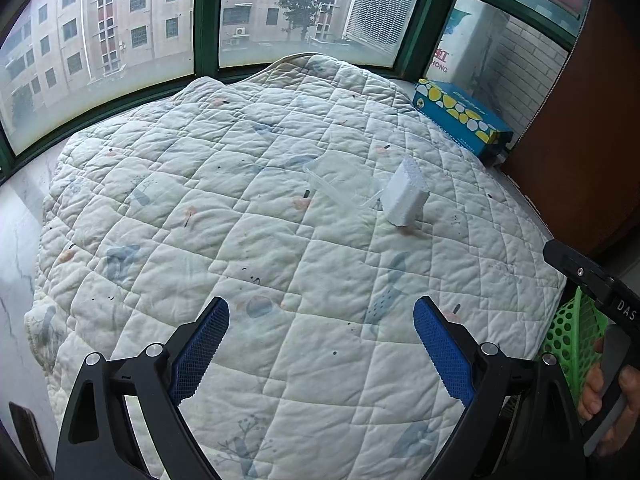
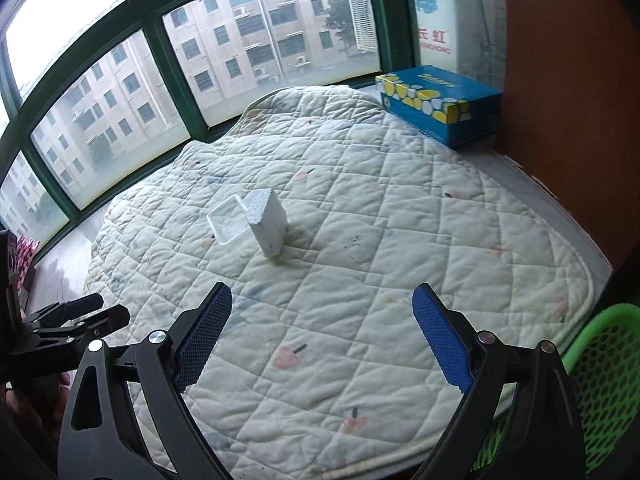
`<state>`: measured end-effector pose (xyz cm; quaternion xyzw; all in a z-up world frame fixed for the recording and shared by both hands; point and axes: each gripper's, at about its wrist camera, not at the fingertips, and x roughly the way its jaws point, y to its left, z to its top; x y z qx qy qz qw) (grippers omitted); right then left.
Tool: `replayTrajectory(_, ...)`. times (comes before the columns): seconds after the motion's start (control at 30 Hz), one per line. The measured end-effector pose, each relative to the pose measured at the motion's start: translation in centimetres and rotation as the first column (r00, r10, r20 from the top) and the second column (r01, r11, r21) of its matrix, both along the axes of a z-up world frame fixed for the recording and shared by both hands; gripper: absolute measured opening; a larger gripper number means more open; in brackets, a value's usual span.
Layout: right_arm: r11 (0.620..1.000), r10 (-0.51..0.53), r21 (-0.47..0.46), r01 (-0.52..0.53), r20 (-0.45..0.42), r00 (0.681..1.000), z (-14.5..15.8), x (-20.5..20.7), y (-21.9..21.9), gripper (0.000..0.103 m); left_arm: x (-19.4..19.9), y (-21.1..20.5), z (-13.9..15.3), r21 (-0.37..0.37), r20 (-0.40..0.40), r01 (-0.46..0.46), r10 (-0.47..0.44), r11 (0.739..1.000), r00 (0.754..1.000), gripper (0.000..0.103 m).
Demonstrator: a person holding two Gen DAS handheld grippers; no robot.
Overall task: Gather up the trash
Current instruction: 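Move both tools back over the bed toward the white foam block, then grasp the white foam block with the right tool while the left tool grasps the clear container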
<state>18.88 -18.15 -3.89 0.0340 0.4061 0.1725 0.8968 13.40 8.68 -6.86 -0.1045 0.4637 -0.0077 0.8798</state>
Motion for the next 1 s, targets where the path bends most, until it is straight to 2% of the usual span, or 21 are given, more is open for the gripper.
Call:
replayTrajectory(0.33, 0.995, 0.101, -0.006, -0.102, -0.04, 0.994, -2.8, 5.3, 6.5, 0.083, 1.4, 3.4, -1.0, 0.0, -0.028, -0.07, 0.07, 0.998, 0.997, 0.09)
replayTrajectory(0.67, 0.996, 0.094, 0.003, -0.094, -0.103, 0.99, -5.8, 10.2, 9.0, 0.07, 3.3, 5.6, -1.8, 0.004, -0.049, -0.121, 0.121, 0.993, 0.991, 0.09)
replayTrajectory(0.77, 0.996, 0.087, 0.021, -0.085, -0.121, 0.989, -6.6, 11.3, 9.2, 0.062, 4.0, 5.7, -2.1, -0.01, -0.061, -0.132, 0.131, 0.991, 0.989, 0.09)
replayTrajectory(0.83, 0.996, 0.09, 0.03, -0.086, -0.141, 0.986, -7.0, 12.0, 9.3, 0.047, 4.6, 5.6, -2.2, -0.02, -0.067, -0.137, 0.135, 0.99, 0.989, 0.09)
replayTrajectory(0.87, 0.995, 0.092, 0.041, -0.087, -0.147, 0.985, -7.1, 12.1, 9.3, 0.043, 4.9, 5.5, -2.3, -0.023, -0.069, -0.141, 0.139, 0.99, 0.988, 0.09)
replayTrajectory(0.93, 0.994, 0.095, 0.059, -0.088, -0.141, 0.985, -6.9, 12.0, 9.0, 0.03, 5.7, 5.3, -2.3, -0.028, -0.072, -0.151, 0.149, 0.988, 0.986, 0.09)
replayTrajectory(1.0, 0.994, 0.093, 0.067, -0.085, -0.124, 0.988, -6.5, 11.5, 8.4, 0.027, 6.6, 5.0, -2.2, -0.043, -0.077, -0.161, 0.157, 0.986, 0.985, 0.09)
